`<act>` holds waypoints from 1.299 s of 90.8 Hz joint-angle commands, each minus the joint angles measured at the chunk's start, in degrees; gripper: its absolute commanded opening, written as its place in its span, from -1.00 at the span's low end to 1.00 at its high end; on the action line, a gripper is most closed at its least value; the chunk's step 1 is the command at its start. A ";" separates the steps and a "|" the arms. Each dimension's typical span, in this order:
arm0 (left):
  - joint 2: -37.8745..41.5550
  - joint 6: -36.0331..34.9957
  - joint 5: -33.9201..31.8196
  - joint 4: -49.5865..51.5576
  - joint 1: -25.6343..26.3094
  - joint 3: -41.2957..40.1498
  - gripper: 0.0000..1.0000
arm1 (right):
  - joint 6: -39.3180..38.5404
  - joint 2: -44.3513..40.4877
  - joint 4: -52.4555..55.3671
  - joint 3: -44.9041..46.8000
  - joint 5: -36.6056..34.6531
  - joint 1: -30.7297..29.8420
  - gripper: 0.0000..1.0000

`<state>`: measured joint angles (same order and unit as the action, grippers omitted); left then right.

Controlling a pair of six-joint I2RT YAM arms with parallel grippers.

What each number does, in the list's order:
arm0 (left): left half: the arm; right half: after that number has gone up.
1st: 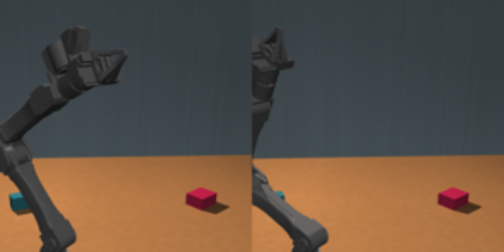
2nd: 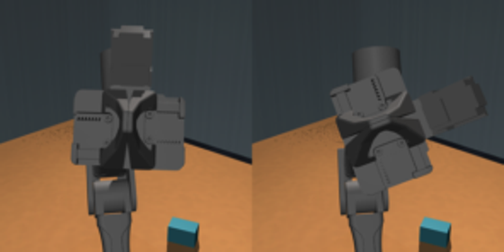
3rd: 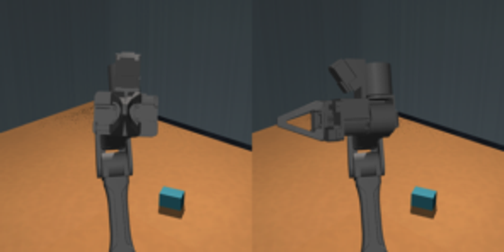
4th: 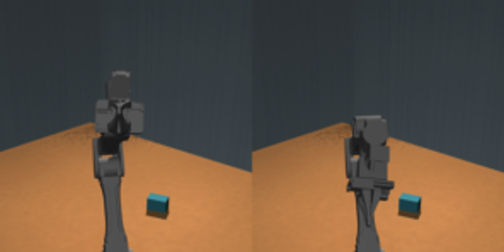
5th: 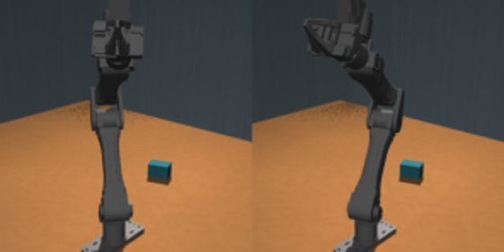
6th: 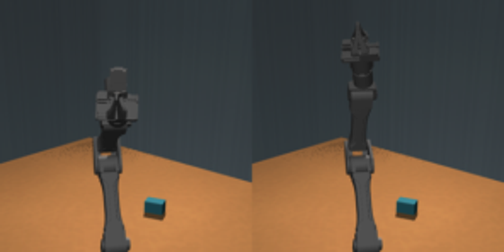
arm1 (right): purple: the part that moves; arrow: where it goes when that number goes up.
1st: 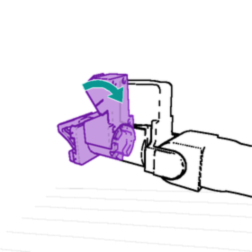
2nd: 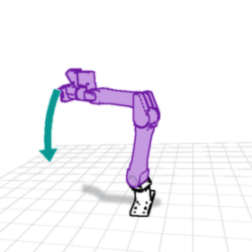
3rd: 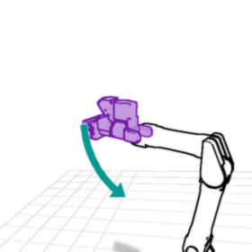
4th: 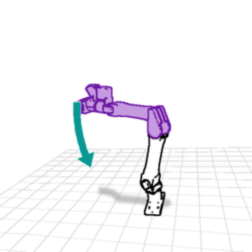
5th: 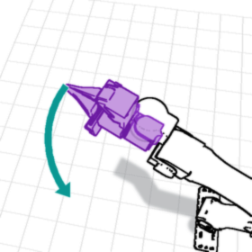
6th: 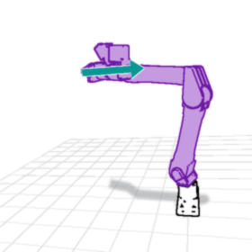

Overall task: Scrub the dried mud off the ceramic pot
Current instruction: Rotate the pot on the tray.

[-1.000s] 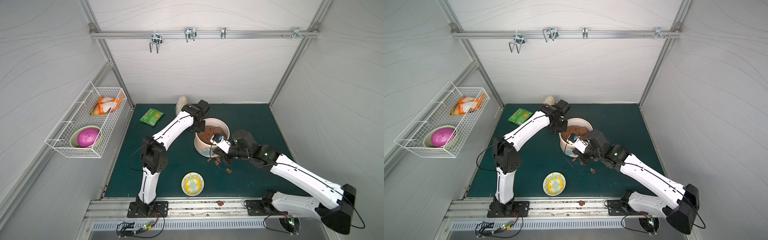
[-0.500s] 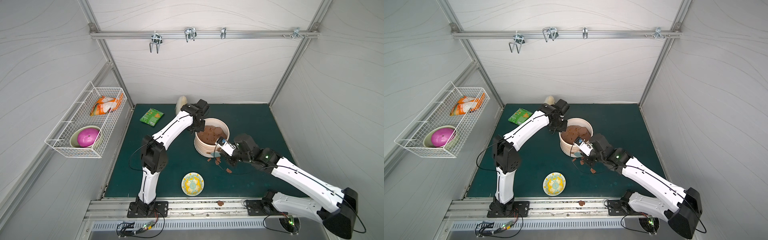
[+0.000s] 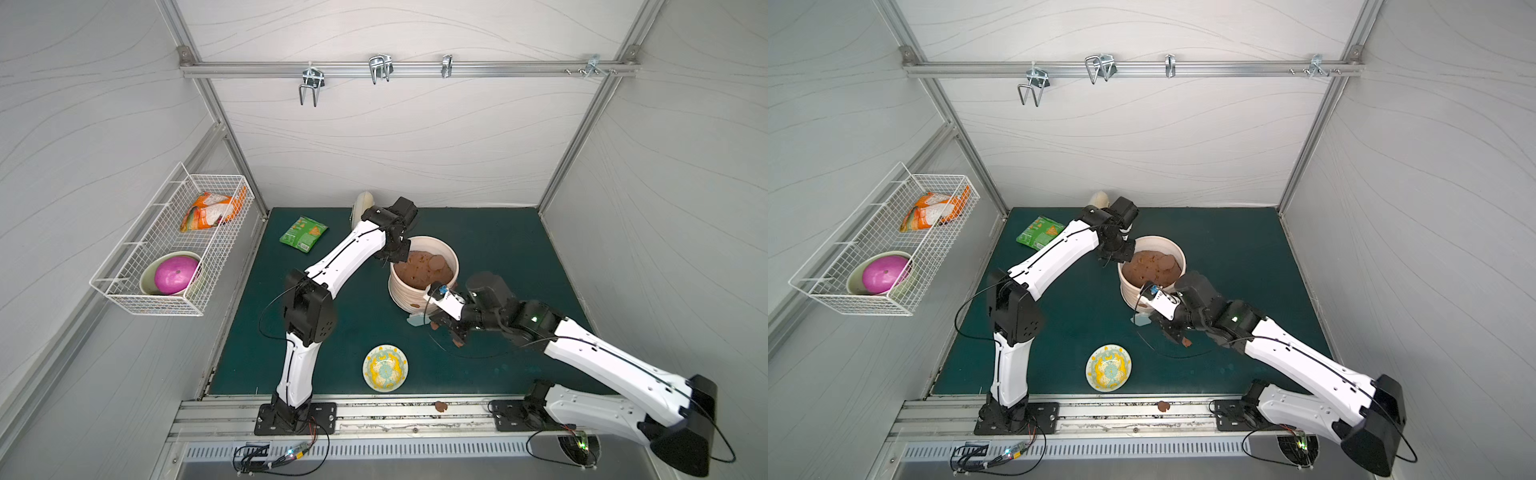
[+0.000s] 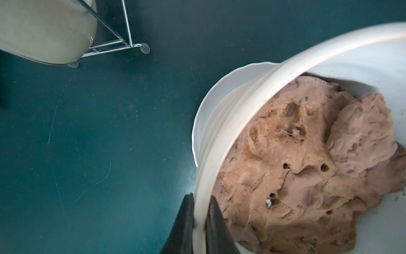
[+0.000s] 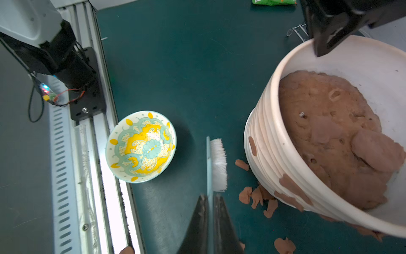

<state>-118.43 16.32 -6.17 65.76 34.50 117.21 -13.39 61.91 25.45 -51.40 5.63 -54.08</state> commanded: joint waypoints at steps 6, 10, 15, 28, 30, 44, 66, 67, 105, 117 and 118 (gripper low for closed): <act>-0.85 -4.19 4.14 2.61 0.13 2.30 -1.00 | 0.08 5.23 -13.35 -1.18 -11.95 -2.65 -1.00; -0.84 -4.25 3.99 2.77 0.13 2.32 -1.00 | -0.24 6.53 -14.63 -1.25 -13.37 -3.08 -1.00; -0.68 -4.35 3.79 2.80 0.13 2.25 -1.00 | -0.59 8.11 -15.12 -1.43 -15.28 -3.57 -1.00; -0.40 -4.49 3.61 2.80 0.13 2.15 -1.00 | -1.02 10.60 -14.30 -0.85 -21.01 -4.13 -1.00; -0.40 -4.53 3.58 2.80 0.13 2.15 -1.00 | -1.03 10.53 -14.05 -0.67 -22.07 -4.22 -1.00; -0.61 -4.54 4.35 2.58 0.13 2.06 -1.00 | -1.49 9.19 -11.66 0.84 -26.58 -4.39 -1.00; -0.66 -4.97 4.43 2.64 0.13 1.98 -1.00 | 0.11 5.44 -5.08 2.66 -29.70 -4.45 -1.00; -0.66 -4.97 4.43 2.63 0.13 1.97 -1.00 | 0.20 5.25 -4.76 2.64 -29.75 -4.45 -1.00; -1.01 -5.79 3.58 2.18 -0.03 2.13 -1.00 | 0.27 -2.17 -1.13 1.55 -4.20 -4.45 -1.00; -0.97 -5.81 3.45 1.94 -0.09 2.02 -1.00 | -0.58 3.72 -6.64 -1.45 -5.91 -4.45 -1.00; -0.95 -5.83 3.50 1.93 -0.11 2.04 -1.00 | -0.80 4.30 -6.99 -1.75 -6.56 -4.45 -1.00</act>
<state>-118.56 14.70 -5.54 65.43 34.17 117.32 -13.13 61.47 23.05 -49.63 -3.11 -58.74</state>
